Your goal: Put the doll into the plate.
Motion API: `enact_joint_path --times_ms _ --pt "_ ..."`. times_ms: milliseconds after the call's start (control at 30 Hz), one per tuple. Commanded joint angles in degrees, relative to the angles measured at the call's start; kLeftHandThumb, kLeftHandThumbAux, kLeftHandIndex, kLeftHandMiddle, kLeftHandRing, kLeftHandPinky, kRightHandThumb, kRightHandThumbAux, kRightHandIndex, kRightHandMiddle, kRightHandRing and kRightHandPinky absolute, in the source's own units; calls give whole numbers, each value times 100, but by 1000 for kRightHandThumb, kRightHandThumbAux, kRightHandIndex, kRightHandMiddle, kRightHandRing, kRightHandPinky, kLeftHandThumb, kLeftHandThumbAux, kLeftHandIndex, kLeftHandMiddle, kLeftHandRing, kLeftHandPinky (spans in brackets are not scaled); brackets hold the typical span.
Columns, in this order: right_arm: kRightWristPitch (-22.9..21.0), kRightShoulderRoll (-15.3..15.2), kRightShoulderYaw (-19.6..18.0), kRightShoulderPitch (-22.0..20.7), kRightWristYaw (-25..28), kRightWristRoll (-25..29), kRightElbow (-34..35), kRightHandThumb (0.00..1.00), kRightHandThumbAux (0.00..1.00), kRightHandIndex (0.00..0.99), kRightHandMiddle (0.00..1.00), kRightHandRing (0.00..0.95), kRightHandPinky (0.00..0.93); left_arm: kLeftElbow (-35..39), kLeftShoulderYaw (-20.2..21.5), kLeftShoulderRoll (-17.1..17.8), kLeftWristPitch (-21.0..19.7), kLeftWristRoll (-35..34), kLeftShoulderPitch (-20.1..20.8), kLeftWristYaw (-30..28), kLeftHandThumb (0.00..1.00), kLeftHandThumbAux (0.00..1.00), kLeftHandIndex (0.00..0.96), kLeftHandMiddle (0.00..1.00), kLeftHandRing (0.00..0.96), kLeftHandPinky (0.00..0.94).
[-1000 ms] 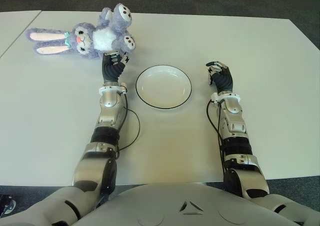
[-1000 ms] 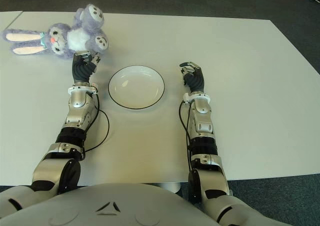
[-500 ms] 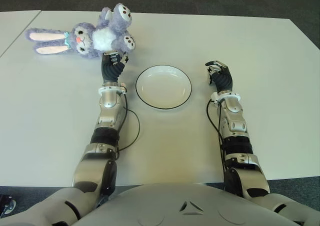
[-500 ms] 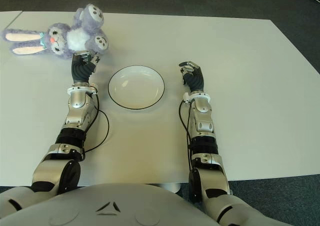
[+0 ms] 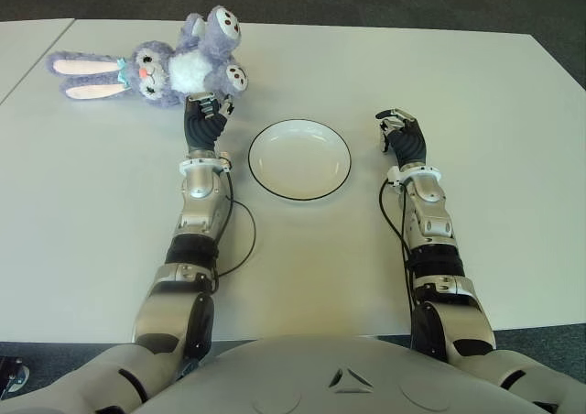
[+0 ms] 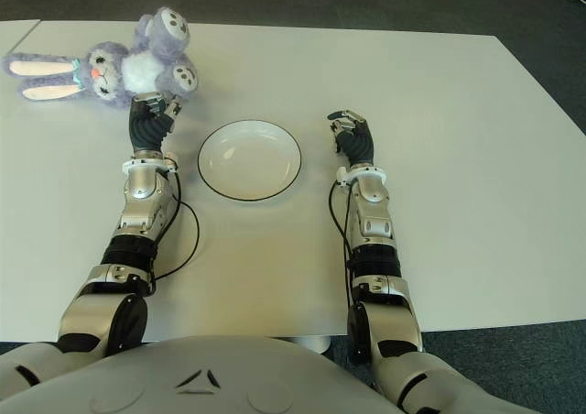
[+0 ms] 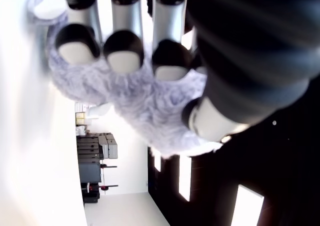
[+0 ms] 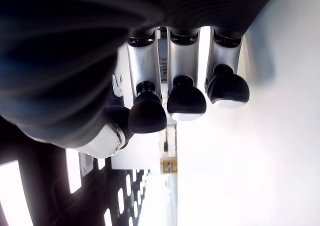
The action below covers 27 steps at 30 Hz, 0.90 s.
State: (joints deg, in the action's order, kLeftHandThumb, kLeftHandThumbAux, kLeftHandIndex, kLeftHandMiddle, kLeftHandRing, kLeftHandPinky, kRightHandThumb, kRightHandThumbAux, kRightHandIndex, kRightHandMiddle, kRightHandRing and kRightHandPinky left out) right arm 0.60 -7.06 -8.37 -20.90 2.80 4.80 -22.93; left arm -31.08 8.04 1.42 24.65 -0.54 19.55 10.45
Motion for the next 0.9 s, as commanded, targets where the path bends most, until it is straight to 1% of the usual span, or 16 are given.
enact_joint_path --times_ms 33,367,433,533,733,900 --pt "-310 28 -62 13 41 113 -412 698 724 439 851 844 845 -552 32 -135 105 145 -1190 200 494 819 849 901 901 895" --pt "-347 16 -32 -180 83 71 -616 697 724 439 852 846 843 -213 35 -64 100 271 -1355 410 485 814 839 899 899 888" --pt "-339 17 -32 -222 96 72 -684 697 724 439 852 845 842 -2 33 -39 84 342 -1428 499 489 811 837 899 898 890" --pt "-344 54 -15 -210 96 70 -681 697 724 439 852 845 843 487 39 18 15 496 -1645 609 496 806 835 899 898 891" --pt "-377 95 -27 -331 125 111 -838 697 724 439 849 842 842 1332 95 173 -36 960 -1943 800 498 807 831 900 901 889" --pt "-409 140 -7 -351 99 97 -831 698 724 439 847 840 843 1974 135 193 -177 1225 -2147 871 509 806 834 901 901 895"
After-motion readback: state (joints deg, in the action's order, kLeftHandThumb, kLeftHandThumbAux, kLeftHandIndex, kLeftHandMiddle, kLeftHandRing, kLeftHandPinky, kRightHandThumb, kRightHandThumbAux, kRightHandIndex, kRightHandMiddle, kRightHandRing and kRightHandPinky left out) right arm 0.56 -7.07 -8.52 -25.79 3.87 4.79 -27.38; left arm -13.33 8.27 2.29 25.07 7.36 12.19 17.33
